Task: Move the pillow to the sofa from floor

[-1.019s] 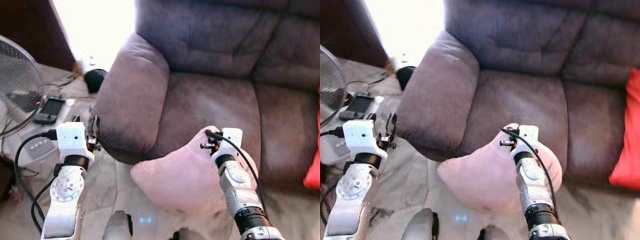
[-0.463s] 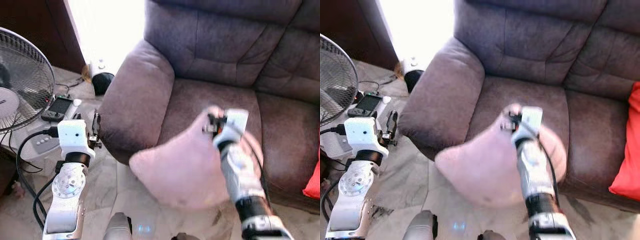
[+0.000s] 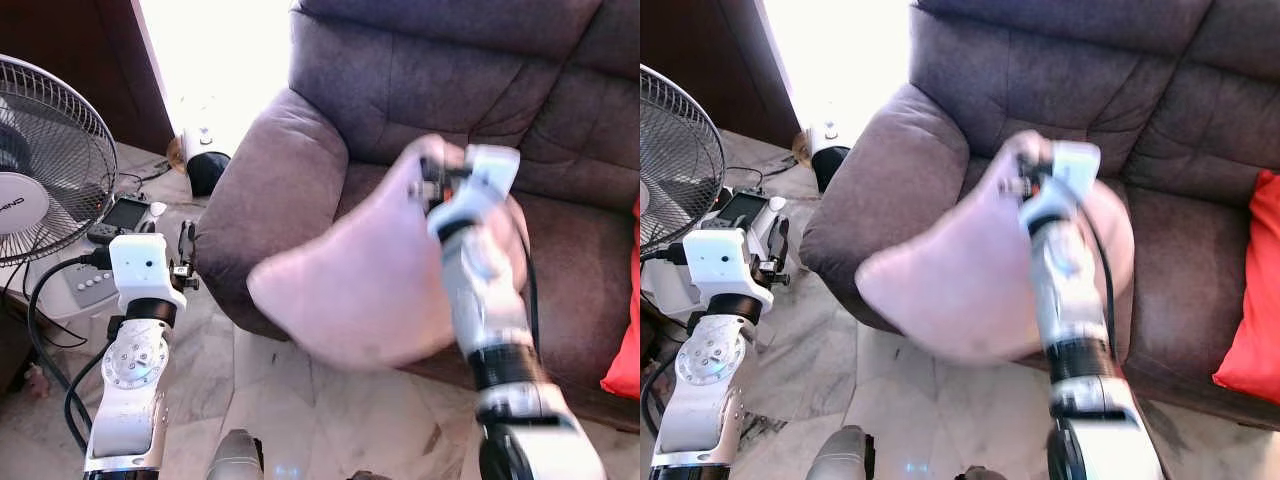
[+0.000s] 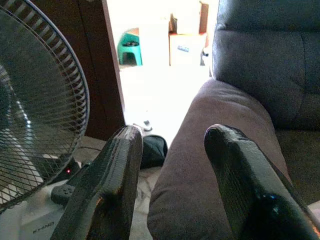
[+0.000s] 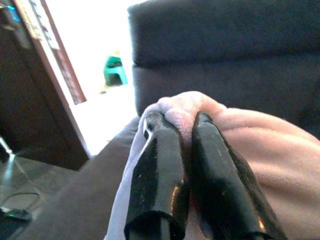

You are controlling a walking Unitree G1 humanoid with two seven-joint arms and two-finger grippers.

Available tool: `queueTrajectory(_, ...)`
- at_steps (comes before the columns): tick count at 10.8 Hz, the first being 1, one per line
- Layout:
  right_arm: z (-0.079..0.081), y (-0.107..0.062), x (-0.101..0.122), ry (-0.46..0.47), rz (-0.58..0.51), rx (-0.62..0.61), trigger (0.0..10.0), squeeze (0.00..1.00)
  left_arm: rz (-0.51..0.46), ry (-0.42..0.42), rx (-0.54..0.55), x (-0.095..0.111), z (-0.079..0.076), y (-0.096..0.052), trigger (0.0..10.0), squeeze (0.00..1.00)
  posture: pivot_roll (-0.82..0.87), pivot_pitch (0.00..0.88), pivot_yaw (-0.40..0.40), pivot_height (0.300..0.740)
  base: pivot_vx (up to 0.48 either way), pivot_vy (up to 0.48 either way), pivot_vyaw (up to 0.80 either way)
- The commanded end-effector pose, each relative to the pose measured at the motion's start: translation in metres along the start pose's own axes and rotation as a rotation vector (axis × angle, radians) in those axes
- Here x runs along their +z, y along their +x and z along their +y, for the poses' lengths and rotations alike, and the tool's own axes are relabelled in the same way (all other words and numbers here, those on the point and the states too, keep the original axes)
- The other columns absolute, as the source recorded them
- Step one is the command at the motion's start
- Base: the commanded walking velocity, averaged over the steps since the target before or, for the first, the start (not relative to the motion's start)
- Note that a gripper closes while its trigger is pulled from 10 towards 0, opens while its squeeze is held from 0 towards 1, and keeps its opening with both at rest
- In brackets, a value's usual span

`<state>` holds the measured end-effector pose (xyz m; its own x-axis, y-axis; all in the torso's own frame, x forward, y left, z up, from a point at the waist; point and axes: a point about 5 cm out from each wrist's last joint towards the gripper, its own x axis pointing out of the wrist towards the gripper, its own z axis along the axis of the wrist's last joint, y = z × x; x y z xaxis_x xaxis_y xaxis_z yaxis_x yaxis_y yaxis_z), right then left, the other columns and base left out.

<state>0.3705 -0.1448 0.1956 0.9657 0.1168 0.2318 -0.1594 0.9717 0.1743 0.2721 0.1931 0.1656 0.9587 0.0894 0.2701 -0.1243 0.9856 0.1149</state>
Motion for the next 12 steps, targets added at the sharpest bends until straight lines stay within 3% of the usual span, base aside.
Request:
queueTrajectory(1, 0.003, 0.004, 0.016, 0.009, -0.072, 0.016, 10.0, 0.00, -0.008, 0.010, 0.010, 0.000, 0.001, 0.000, 10.0, 0.00, 0.11, 0.086, -0.101, 0.740, 0.000, 0.000, 0.00)
queueTrajectory(4, -0.002, -0.005, -0.005, 0.008, 0.004, -0.012, 10.0, 0.00, -0.005, 0.019, 0.011, -0.001, 0.002, 0.001, 10.0, 0.00, 0.11, 0.087, -0.095, 0.740, 0.000, 0.000, 0.00)
queueTrajectory(10, 0.000, -0.010, -0.012, -0.054, 0.029, -0.009, 10.0, 0.00, -0.002, -0.026, -0.023, 0.000, -0.012, 0.004, 10.0, 0.00, 0.10, 0.097, -0.090, 0.740, 0.000, 0.000, 0.00)
queueTrajectory(12, -0.004, -0.012, -0.016, -0.008, 0.046, -0.040, 10.0, 0.00, 0.030, -0.030, -0.066, -0.007, -0.014, 0.002, 10.0, 0.00, 0.10, 0.101, -0.086, 0.740, 0.000, 0.000, 0.00)
